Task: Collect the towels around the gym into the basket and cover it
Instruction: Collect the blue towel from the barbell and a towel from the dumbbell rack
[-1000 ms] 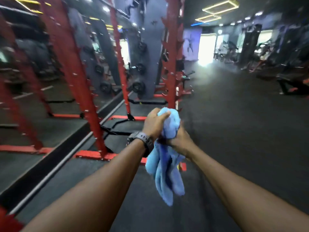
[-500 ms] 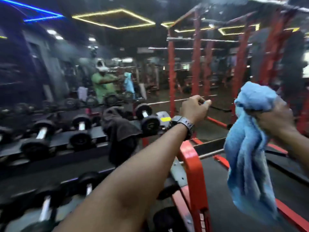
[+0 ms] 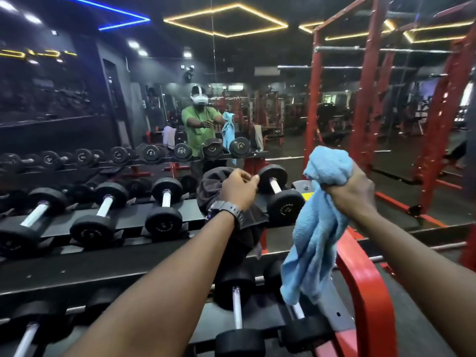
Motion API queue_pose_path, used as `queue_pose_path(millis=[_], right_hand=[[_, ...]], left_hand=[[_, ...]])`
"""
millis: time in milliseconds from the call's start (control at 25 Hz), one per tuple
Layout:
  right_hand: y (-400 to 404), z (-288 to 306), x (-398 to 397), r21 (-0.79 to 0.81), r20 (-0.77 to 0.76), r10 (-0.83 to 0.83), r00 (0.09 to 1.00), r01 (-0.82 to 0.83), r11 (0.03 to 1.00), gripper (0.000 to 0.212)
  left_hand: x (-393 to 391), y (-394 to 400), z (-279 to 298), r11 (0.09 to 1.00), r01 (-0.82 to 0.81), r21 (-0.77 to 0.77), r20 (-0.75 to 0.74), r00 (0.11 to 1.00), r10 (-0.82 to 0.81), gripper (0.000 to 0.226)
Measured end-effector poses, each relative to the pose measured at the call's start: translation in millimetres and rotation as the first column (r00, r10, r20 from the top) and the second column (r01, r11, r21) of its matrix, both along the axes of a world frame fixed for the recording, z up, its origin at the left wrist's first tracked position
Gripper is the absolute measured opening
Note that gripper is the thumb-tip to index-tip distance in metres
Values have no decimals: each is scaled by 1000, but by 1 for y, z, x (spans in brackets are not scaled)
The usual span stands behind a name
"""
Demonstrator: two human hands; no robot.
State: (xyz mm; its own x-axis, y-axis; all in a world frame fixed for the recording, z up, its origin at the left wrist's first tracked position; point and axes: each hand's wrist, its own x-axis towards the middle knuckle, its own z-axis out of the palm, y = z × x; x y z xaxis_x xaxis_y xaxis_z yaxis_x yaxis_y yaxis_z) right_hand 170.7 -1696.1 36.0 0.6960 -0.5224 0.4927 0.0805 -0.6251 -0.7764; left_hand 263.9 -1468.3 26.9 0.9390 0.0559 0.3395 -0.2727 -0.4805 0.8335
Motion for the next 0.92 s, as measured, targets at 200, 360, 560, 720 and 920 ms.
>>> queue_pose_path(millis=[200, 360, 560, 720, 920], right_hand=[[32, -41, 123, 3, -82, 194, 978, -194, 981, 54], [44, -81, 200, -11, -167, 280, 945, -286, 958, 56], [49, -99, 239, 16, -199, 314, 928, -317, 948, 53], [49, -88, 244, 24, -194, 313, 930, -315, 949, 58], [45, -45, 211, 4, -111, 251, 961, -252, 968, 61]], left_hand=[[110, 12, -59, 974, -221, 58, -140, 964, 227, 45], [163, -5, -100, 941, -284, 184, -327, 885, 331, 107], [178, -8, -120, 858, -353, 374, -147, 890, 431, 57], [169, -10, -101, 821, -357, 445, 30, 923, 384, 26], [130, 15, -41, 878, -432, 207, 142, 901, 410, 21]])
